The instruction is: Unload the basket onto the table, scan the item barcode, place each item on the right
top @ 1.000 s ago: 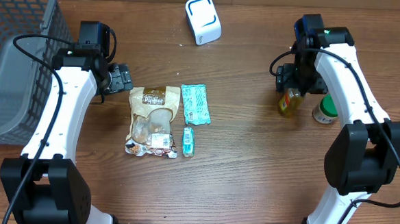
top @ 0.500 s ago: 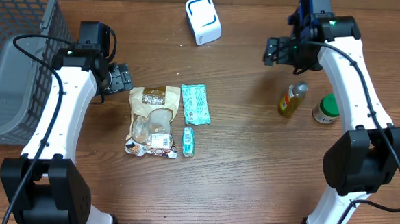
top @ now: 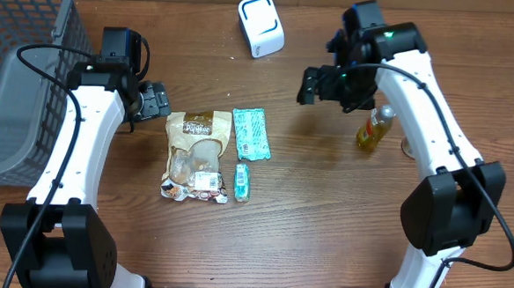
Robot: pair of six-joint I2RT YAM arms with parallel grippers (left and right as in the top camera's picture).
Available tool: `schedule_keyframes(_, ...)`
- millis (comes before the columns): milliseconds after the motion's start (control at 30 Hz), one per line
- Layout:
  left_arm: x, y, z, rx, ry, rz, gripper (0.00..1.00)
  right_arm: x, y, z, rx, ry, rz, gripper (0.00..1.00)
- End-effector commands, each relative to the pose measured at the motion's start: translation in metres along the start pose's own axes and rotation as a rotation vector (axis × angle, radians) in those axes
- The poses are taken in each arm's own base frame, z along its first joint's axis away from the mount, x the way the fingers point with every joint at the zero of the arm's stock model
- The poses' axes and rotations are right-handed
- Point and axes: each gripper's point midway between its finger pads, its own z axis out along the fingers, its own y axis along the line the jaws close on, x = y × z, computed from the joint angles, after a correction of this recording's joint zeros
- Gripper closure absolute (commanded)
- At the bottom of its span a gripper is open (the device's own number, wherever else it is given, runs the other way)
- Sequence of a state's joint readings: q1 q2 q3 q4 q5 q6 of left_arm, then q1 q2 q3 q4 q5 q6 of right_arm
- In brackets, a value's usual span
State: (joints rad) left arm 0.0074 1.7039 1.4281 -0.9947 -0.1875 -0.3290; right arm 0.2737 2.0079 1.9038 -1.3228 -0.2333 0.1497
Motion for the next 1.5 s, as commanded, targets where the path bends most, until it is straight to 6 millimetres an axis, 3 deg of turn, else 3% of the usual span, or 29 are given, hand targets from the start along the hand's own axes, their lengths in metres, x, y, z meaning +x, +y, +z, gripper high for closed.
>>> schedule_keyframes(0,-0.006,-0.001,-0.005,0.005,-0.023,0.015,0.01,0.001,0.021,-0.001,-0.026,-0.01,-0.033,0.0)
schedule_keyframes(200,-0.006,-0.001,-0.005,0.005,-0.023,0.015,0.0,0.003,0.033,0.002,-0.033,-0.011,-0.064,0.0)
schedule_keyframes(1467,-0.006,-0.001,-0.005,0.005,-0.023,0.015,0.0,0.003,0.033,0.002,-0.033,-0.011,-0.063,0.0)
